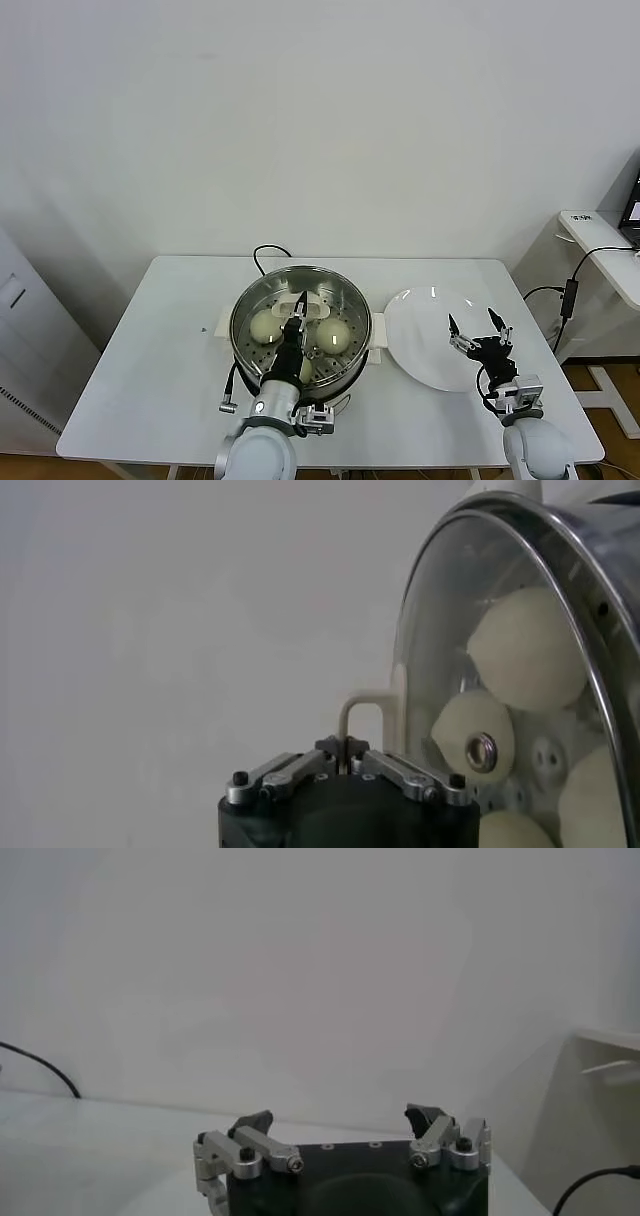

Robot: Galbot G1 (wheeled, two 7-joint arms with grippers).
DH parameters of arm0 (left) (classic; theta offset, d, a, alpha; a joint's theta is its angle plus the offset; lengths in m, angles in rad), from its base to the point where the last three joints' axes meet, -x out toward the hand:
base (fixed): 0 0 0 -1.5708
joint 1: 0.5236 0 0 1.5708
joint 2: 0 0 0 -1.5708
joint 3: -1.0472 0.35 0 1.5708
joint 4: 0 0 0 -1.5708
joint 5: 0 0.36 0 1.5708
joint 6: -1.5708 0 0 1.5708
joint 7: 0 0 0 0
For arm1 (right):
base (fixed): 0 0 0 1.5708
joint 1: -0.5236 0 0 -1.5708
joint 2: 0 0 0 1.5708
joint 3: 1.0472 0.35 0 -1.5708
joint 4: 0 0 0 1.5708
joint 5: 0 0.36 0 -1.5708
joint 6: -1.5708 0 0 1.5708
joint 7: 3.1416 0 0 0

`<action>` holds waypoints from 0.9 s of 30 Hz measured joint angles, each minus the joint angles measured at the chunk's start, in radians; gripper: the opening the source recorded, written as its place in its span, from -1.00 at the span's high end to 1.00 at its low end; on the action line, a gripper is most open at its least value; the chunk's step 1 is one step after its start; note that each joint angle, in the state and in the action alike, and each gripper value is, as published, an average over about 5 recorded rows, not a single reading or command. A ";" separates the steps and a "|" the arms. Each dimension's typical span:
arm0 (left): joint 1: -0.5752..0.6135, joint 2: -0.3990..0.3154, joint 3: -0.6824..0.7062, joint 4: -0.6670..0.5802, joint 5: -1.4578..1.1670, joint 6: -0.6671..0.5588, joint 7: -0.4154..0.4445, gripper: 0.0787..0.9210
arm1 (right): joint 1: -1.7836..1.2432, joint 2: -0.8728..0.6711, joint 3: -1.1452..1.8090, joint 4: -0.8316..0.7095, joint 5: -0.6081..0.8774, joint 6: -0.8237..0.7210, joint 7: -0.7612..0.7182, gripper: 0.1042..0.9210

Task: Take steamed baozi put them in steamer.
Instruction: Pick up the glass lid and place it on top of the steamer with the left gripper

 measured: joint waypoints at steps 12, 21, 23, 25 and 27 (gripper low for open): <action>0.015 0.015 -0.010 -0.014 -0.034 0.008 -0.010 0.62 | 0.001 0.002 0.004 -0.002 0.000 0.003 -0.003 -0.76; 0.049 0.100 -0.054 -0.124 -0.190 -0.034 0.042 0.00 | 0.001 -0.001 0.016 -0.003 0.002 0.007 -0.006 -0.76; 0.050 0.128 -0.072 -0.154 -0.263 -0.061 0.058 -0.14 | 0.000 -0.001 0.019 -0.001 0.004 0.007 -0.007 -0.76; 0.047 0.152 -0.096 -0.180 -0.351 -0.097 0.072 -0.29 | -0.001 -0.002 0.022 0.000 0.005 0.008 -0.008 -0.76; 0.041 0.170 -0.126 -0.201 -0.459 -0.137 0.082 -0.41 | -0.001 -0.003 0.022 0.000 0.006 0.010 -0.011 -0.76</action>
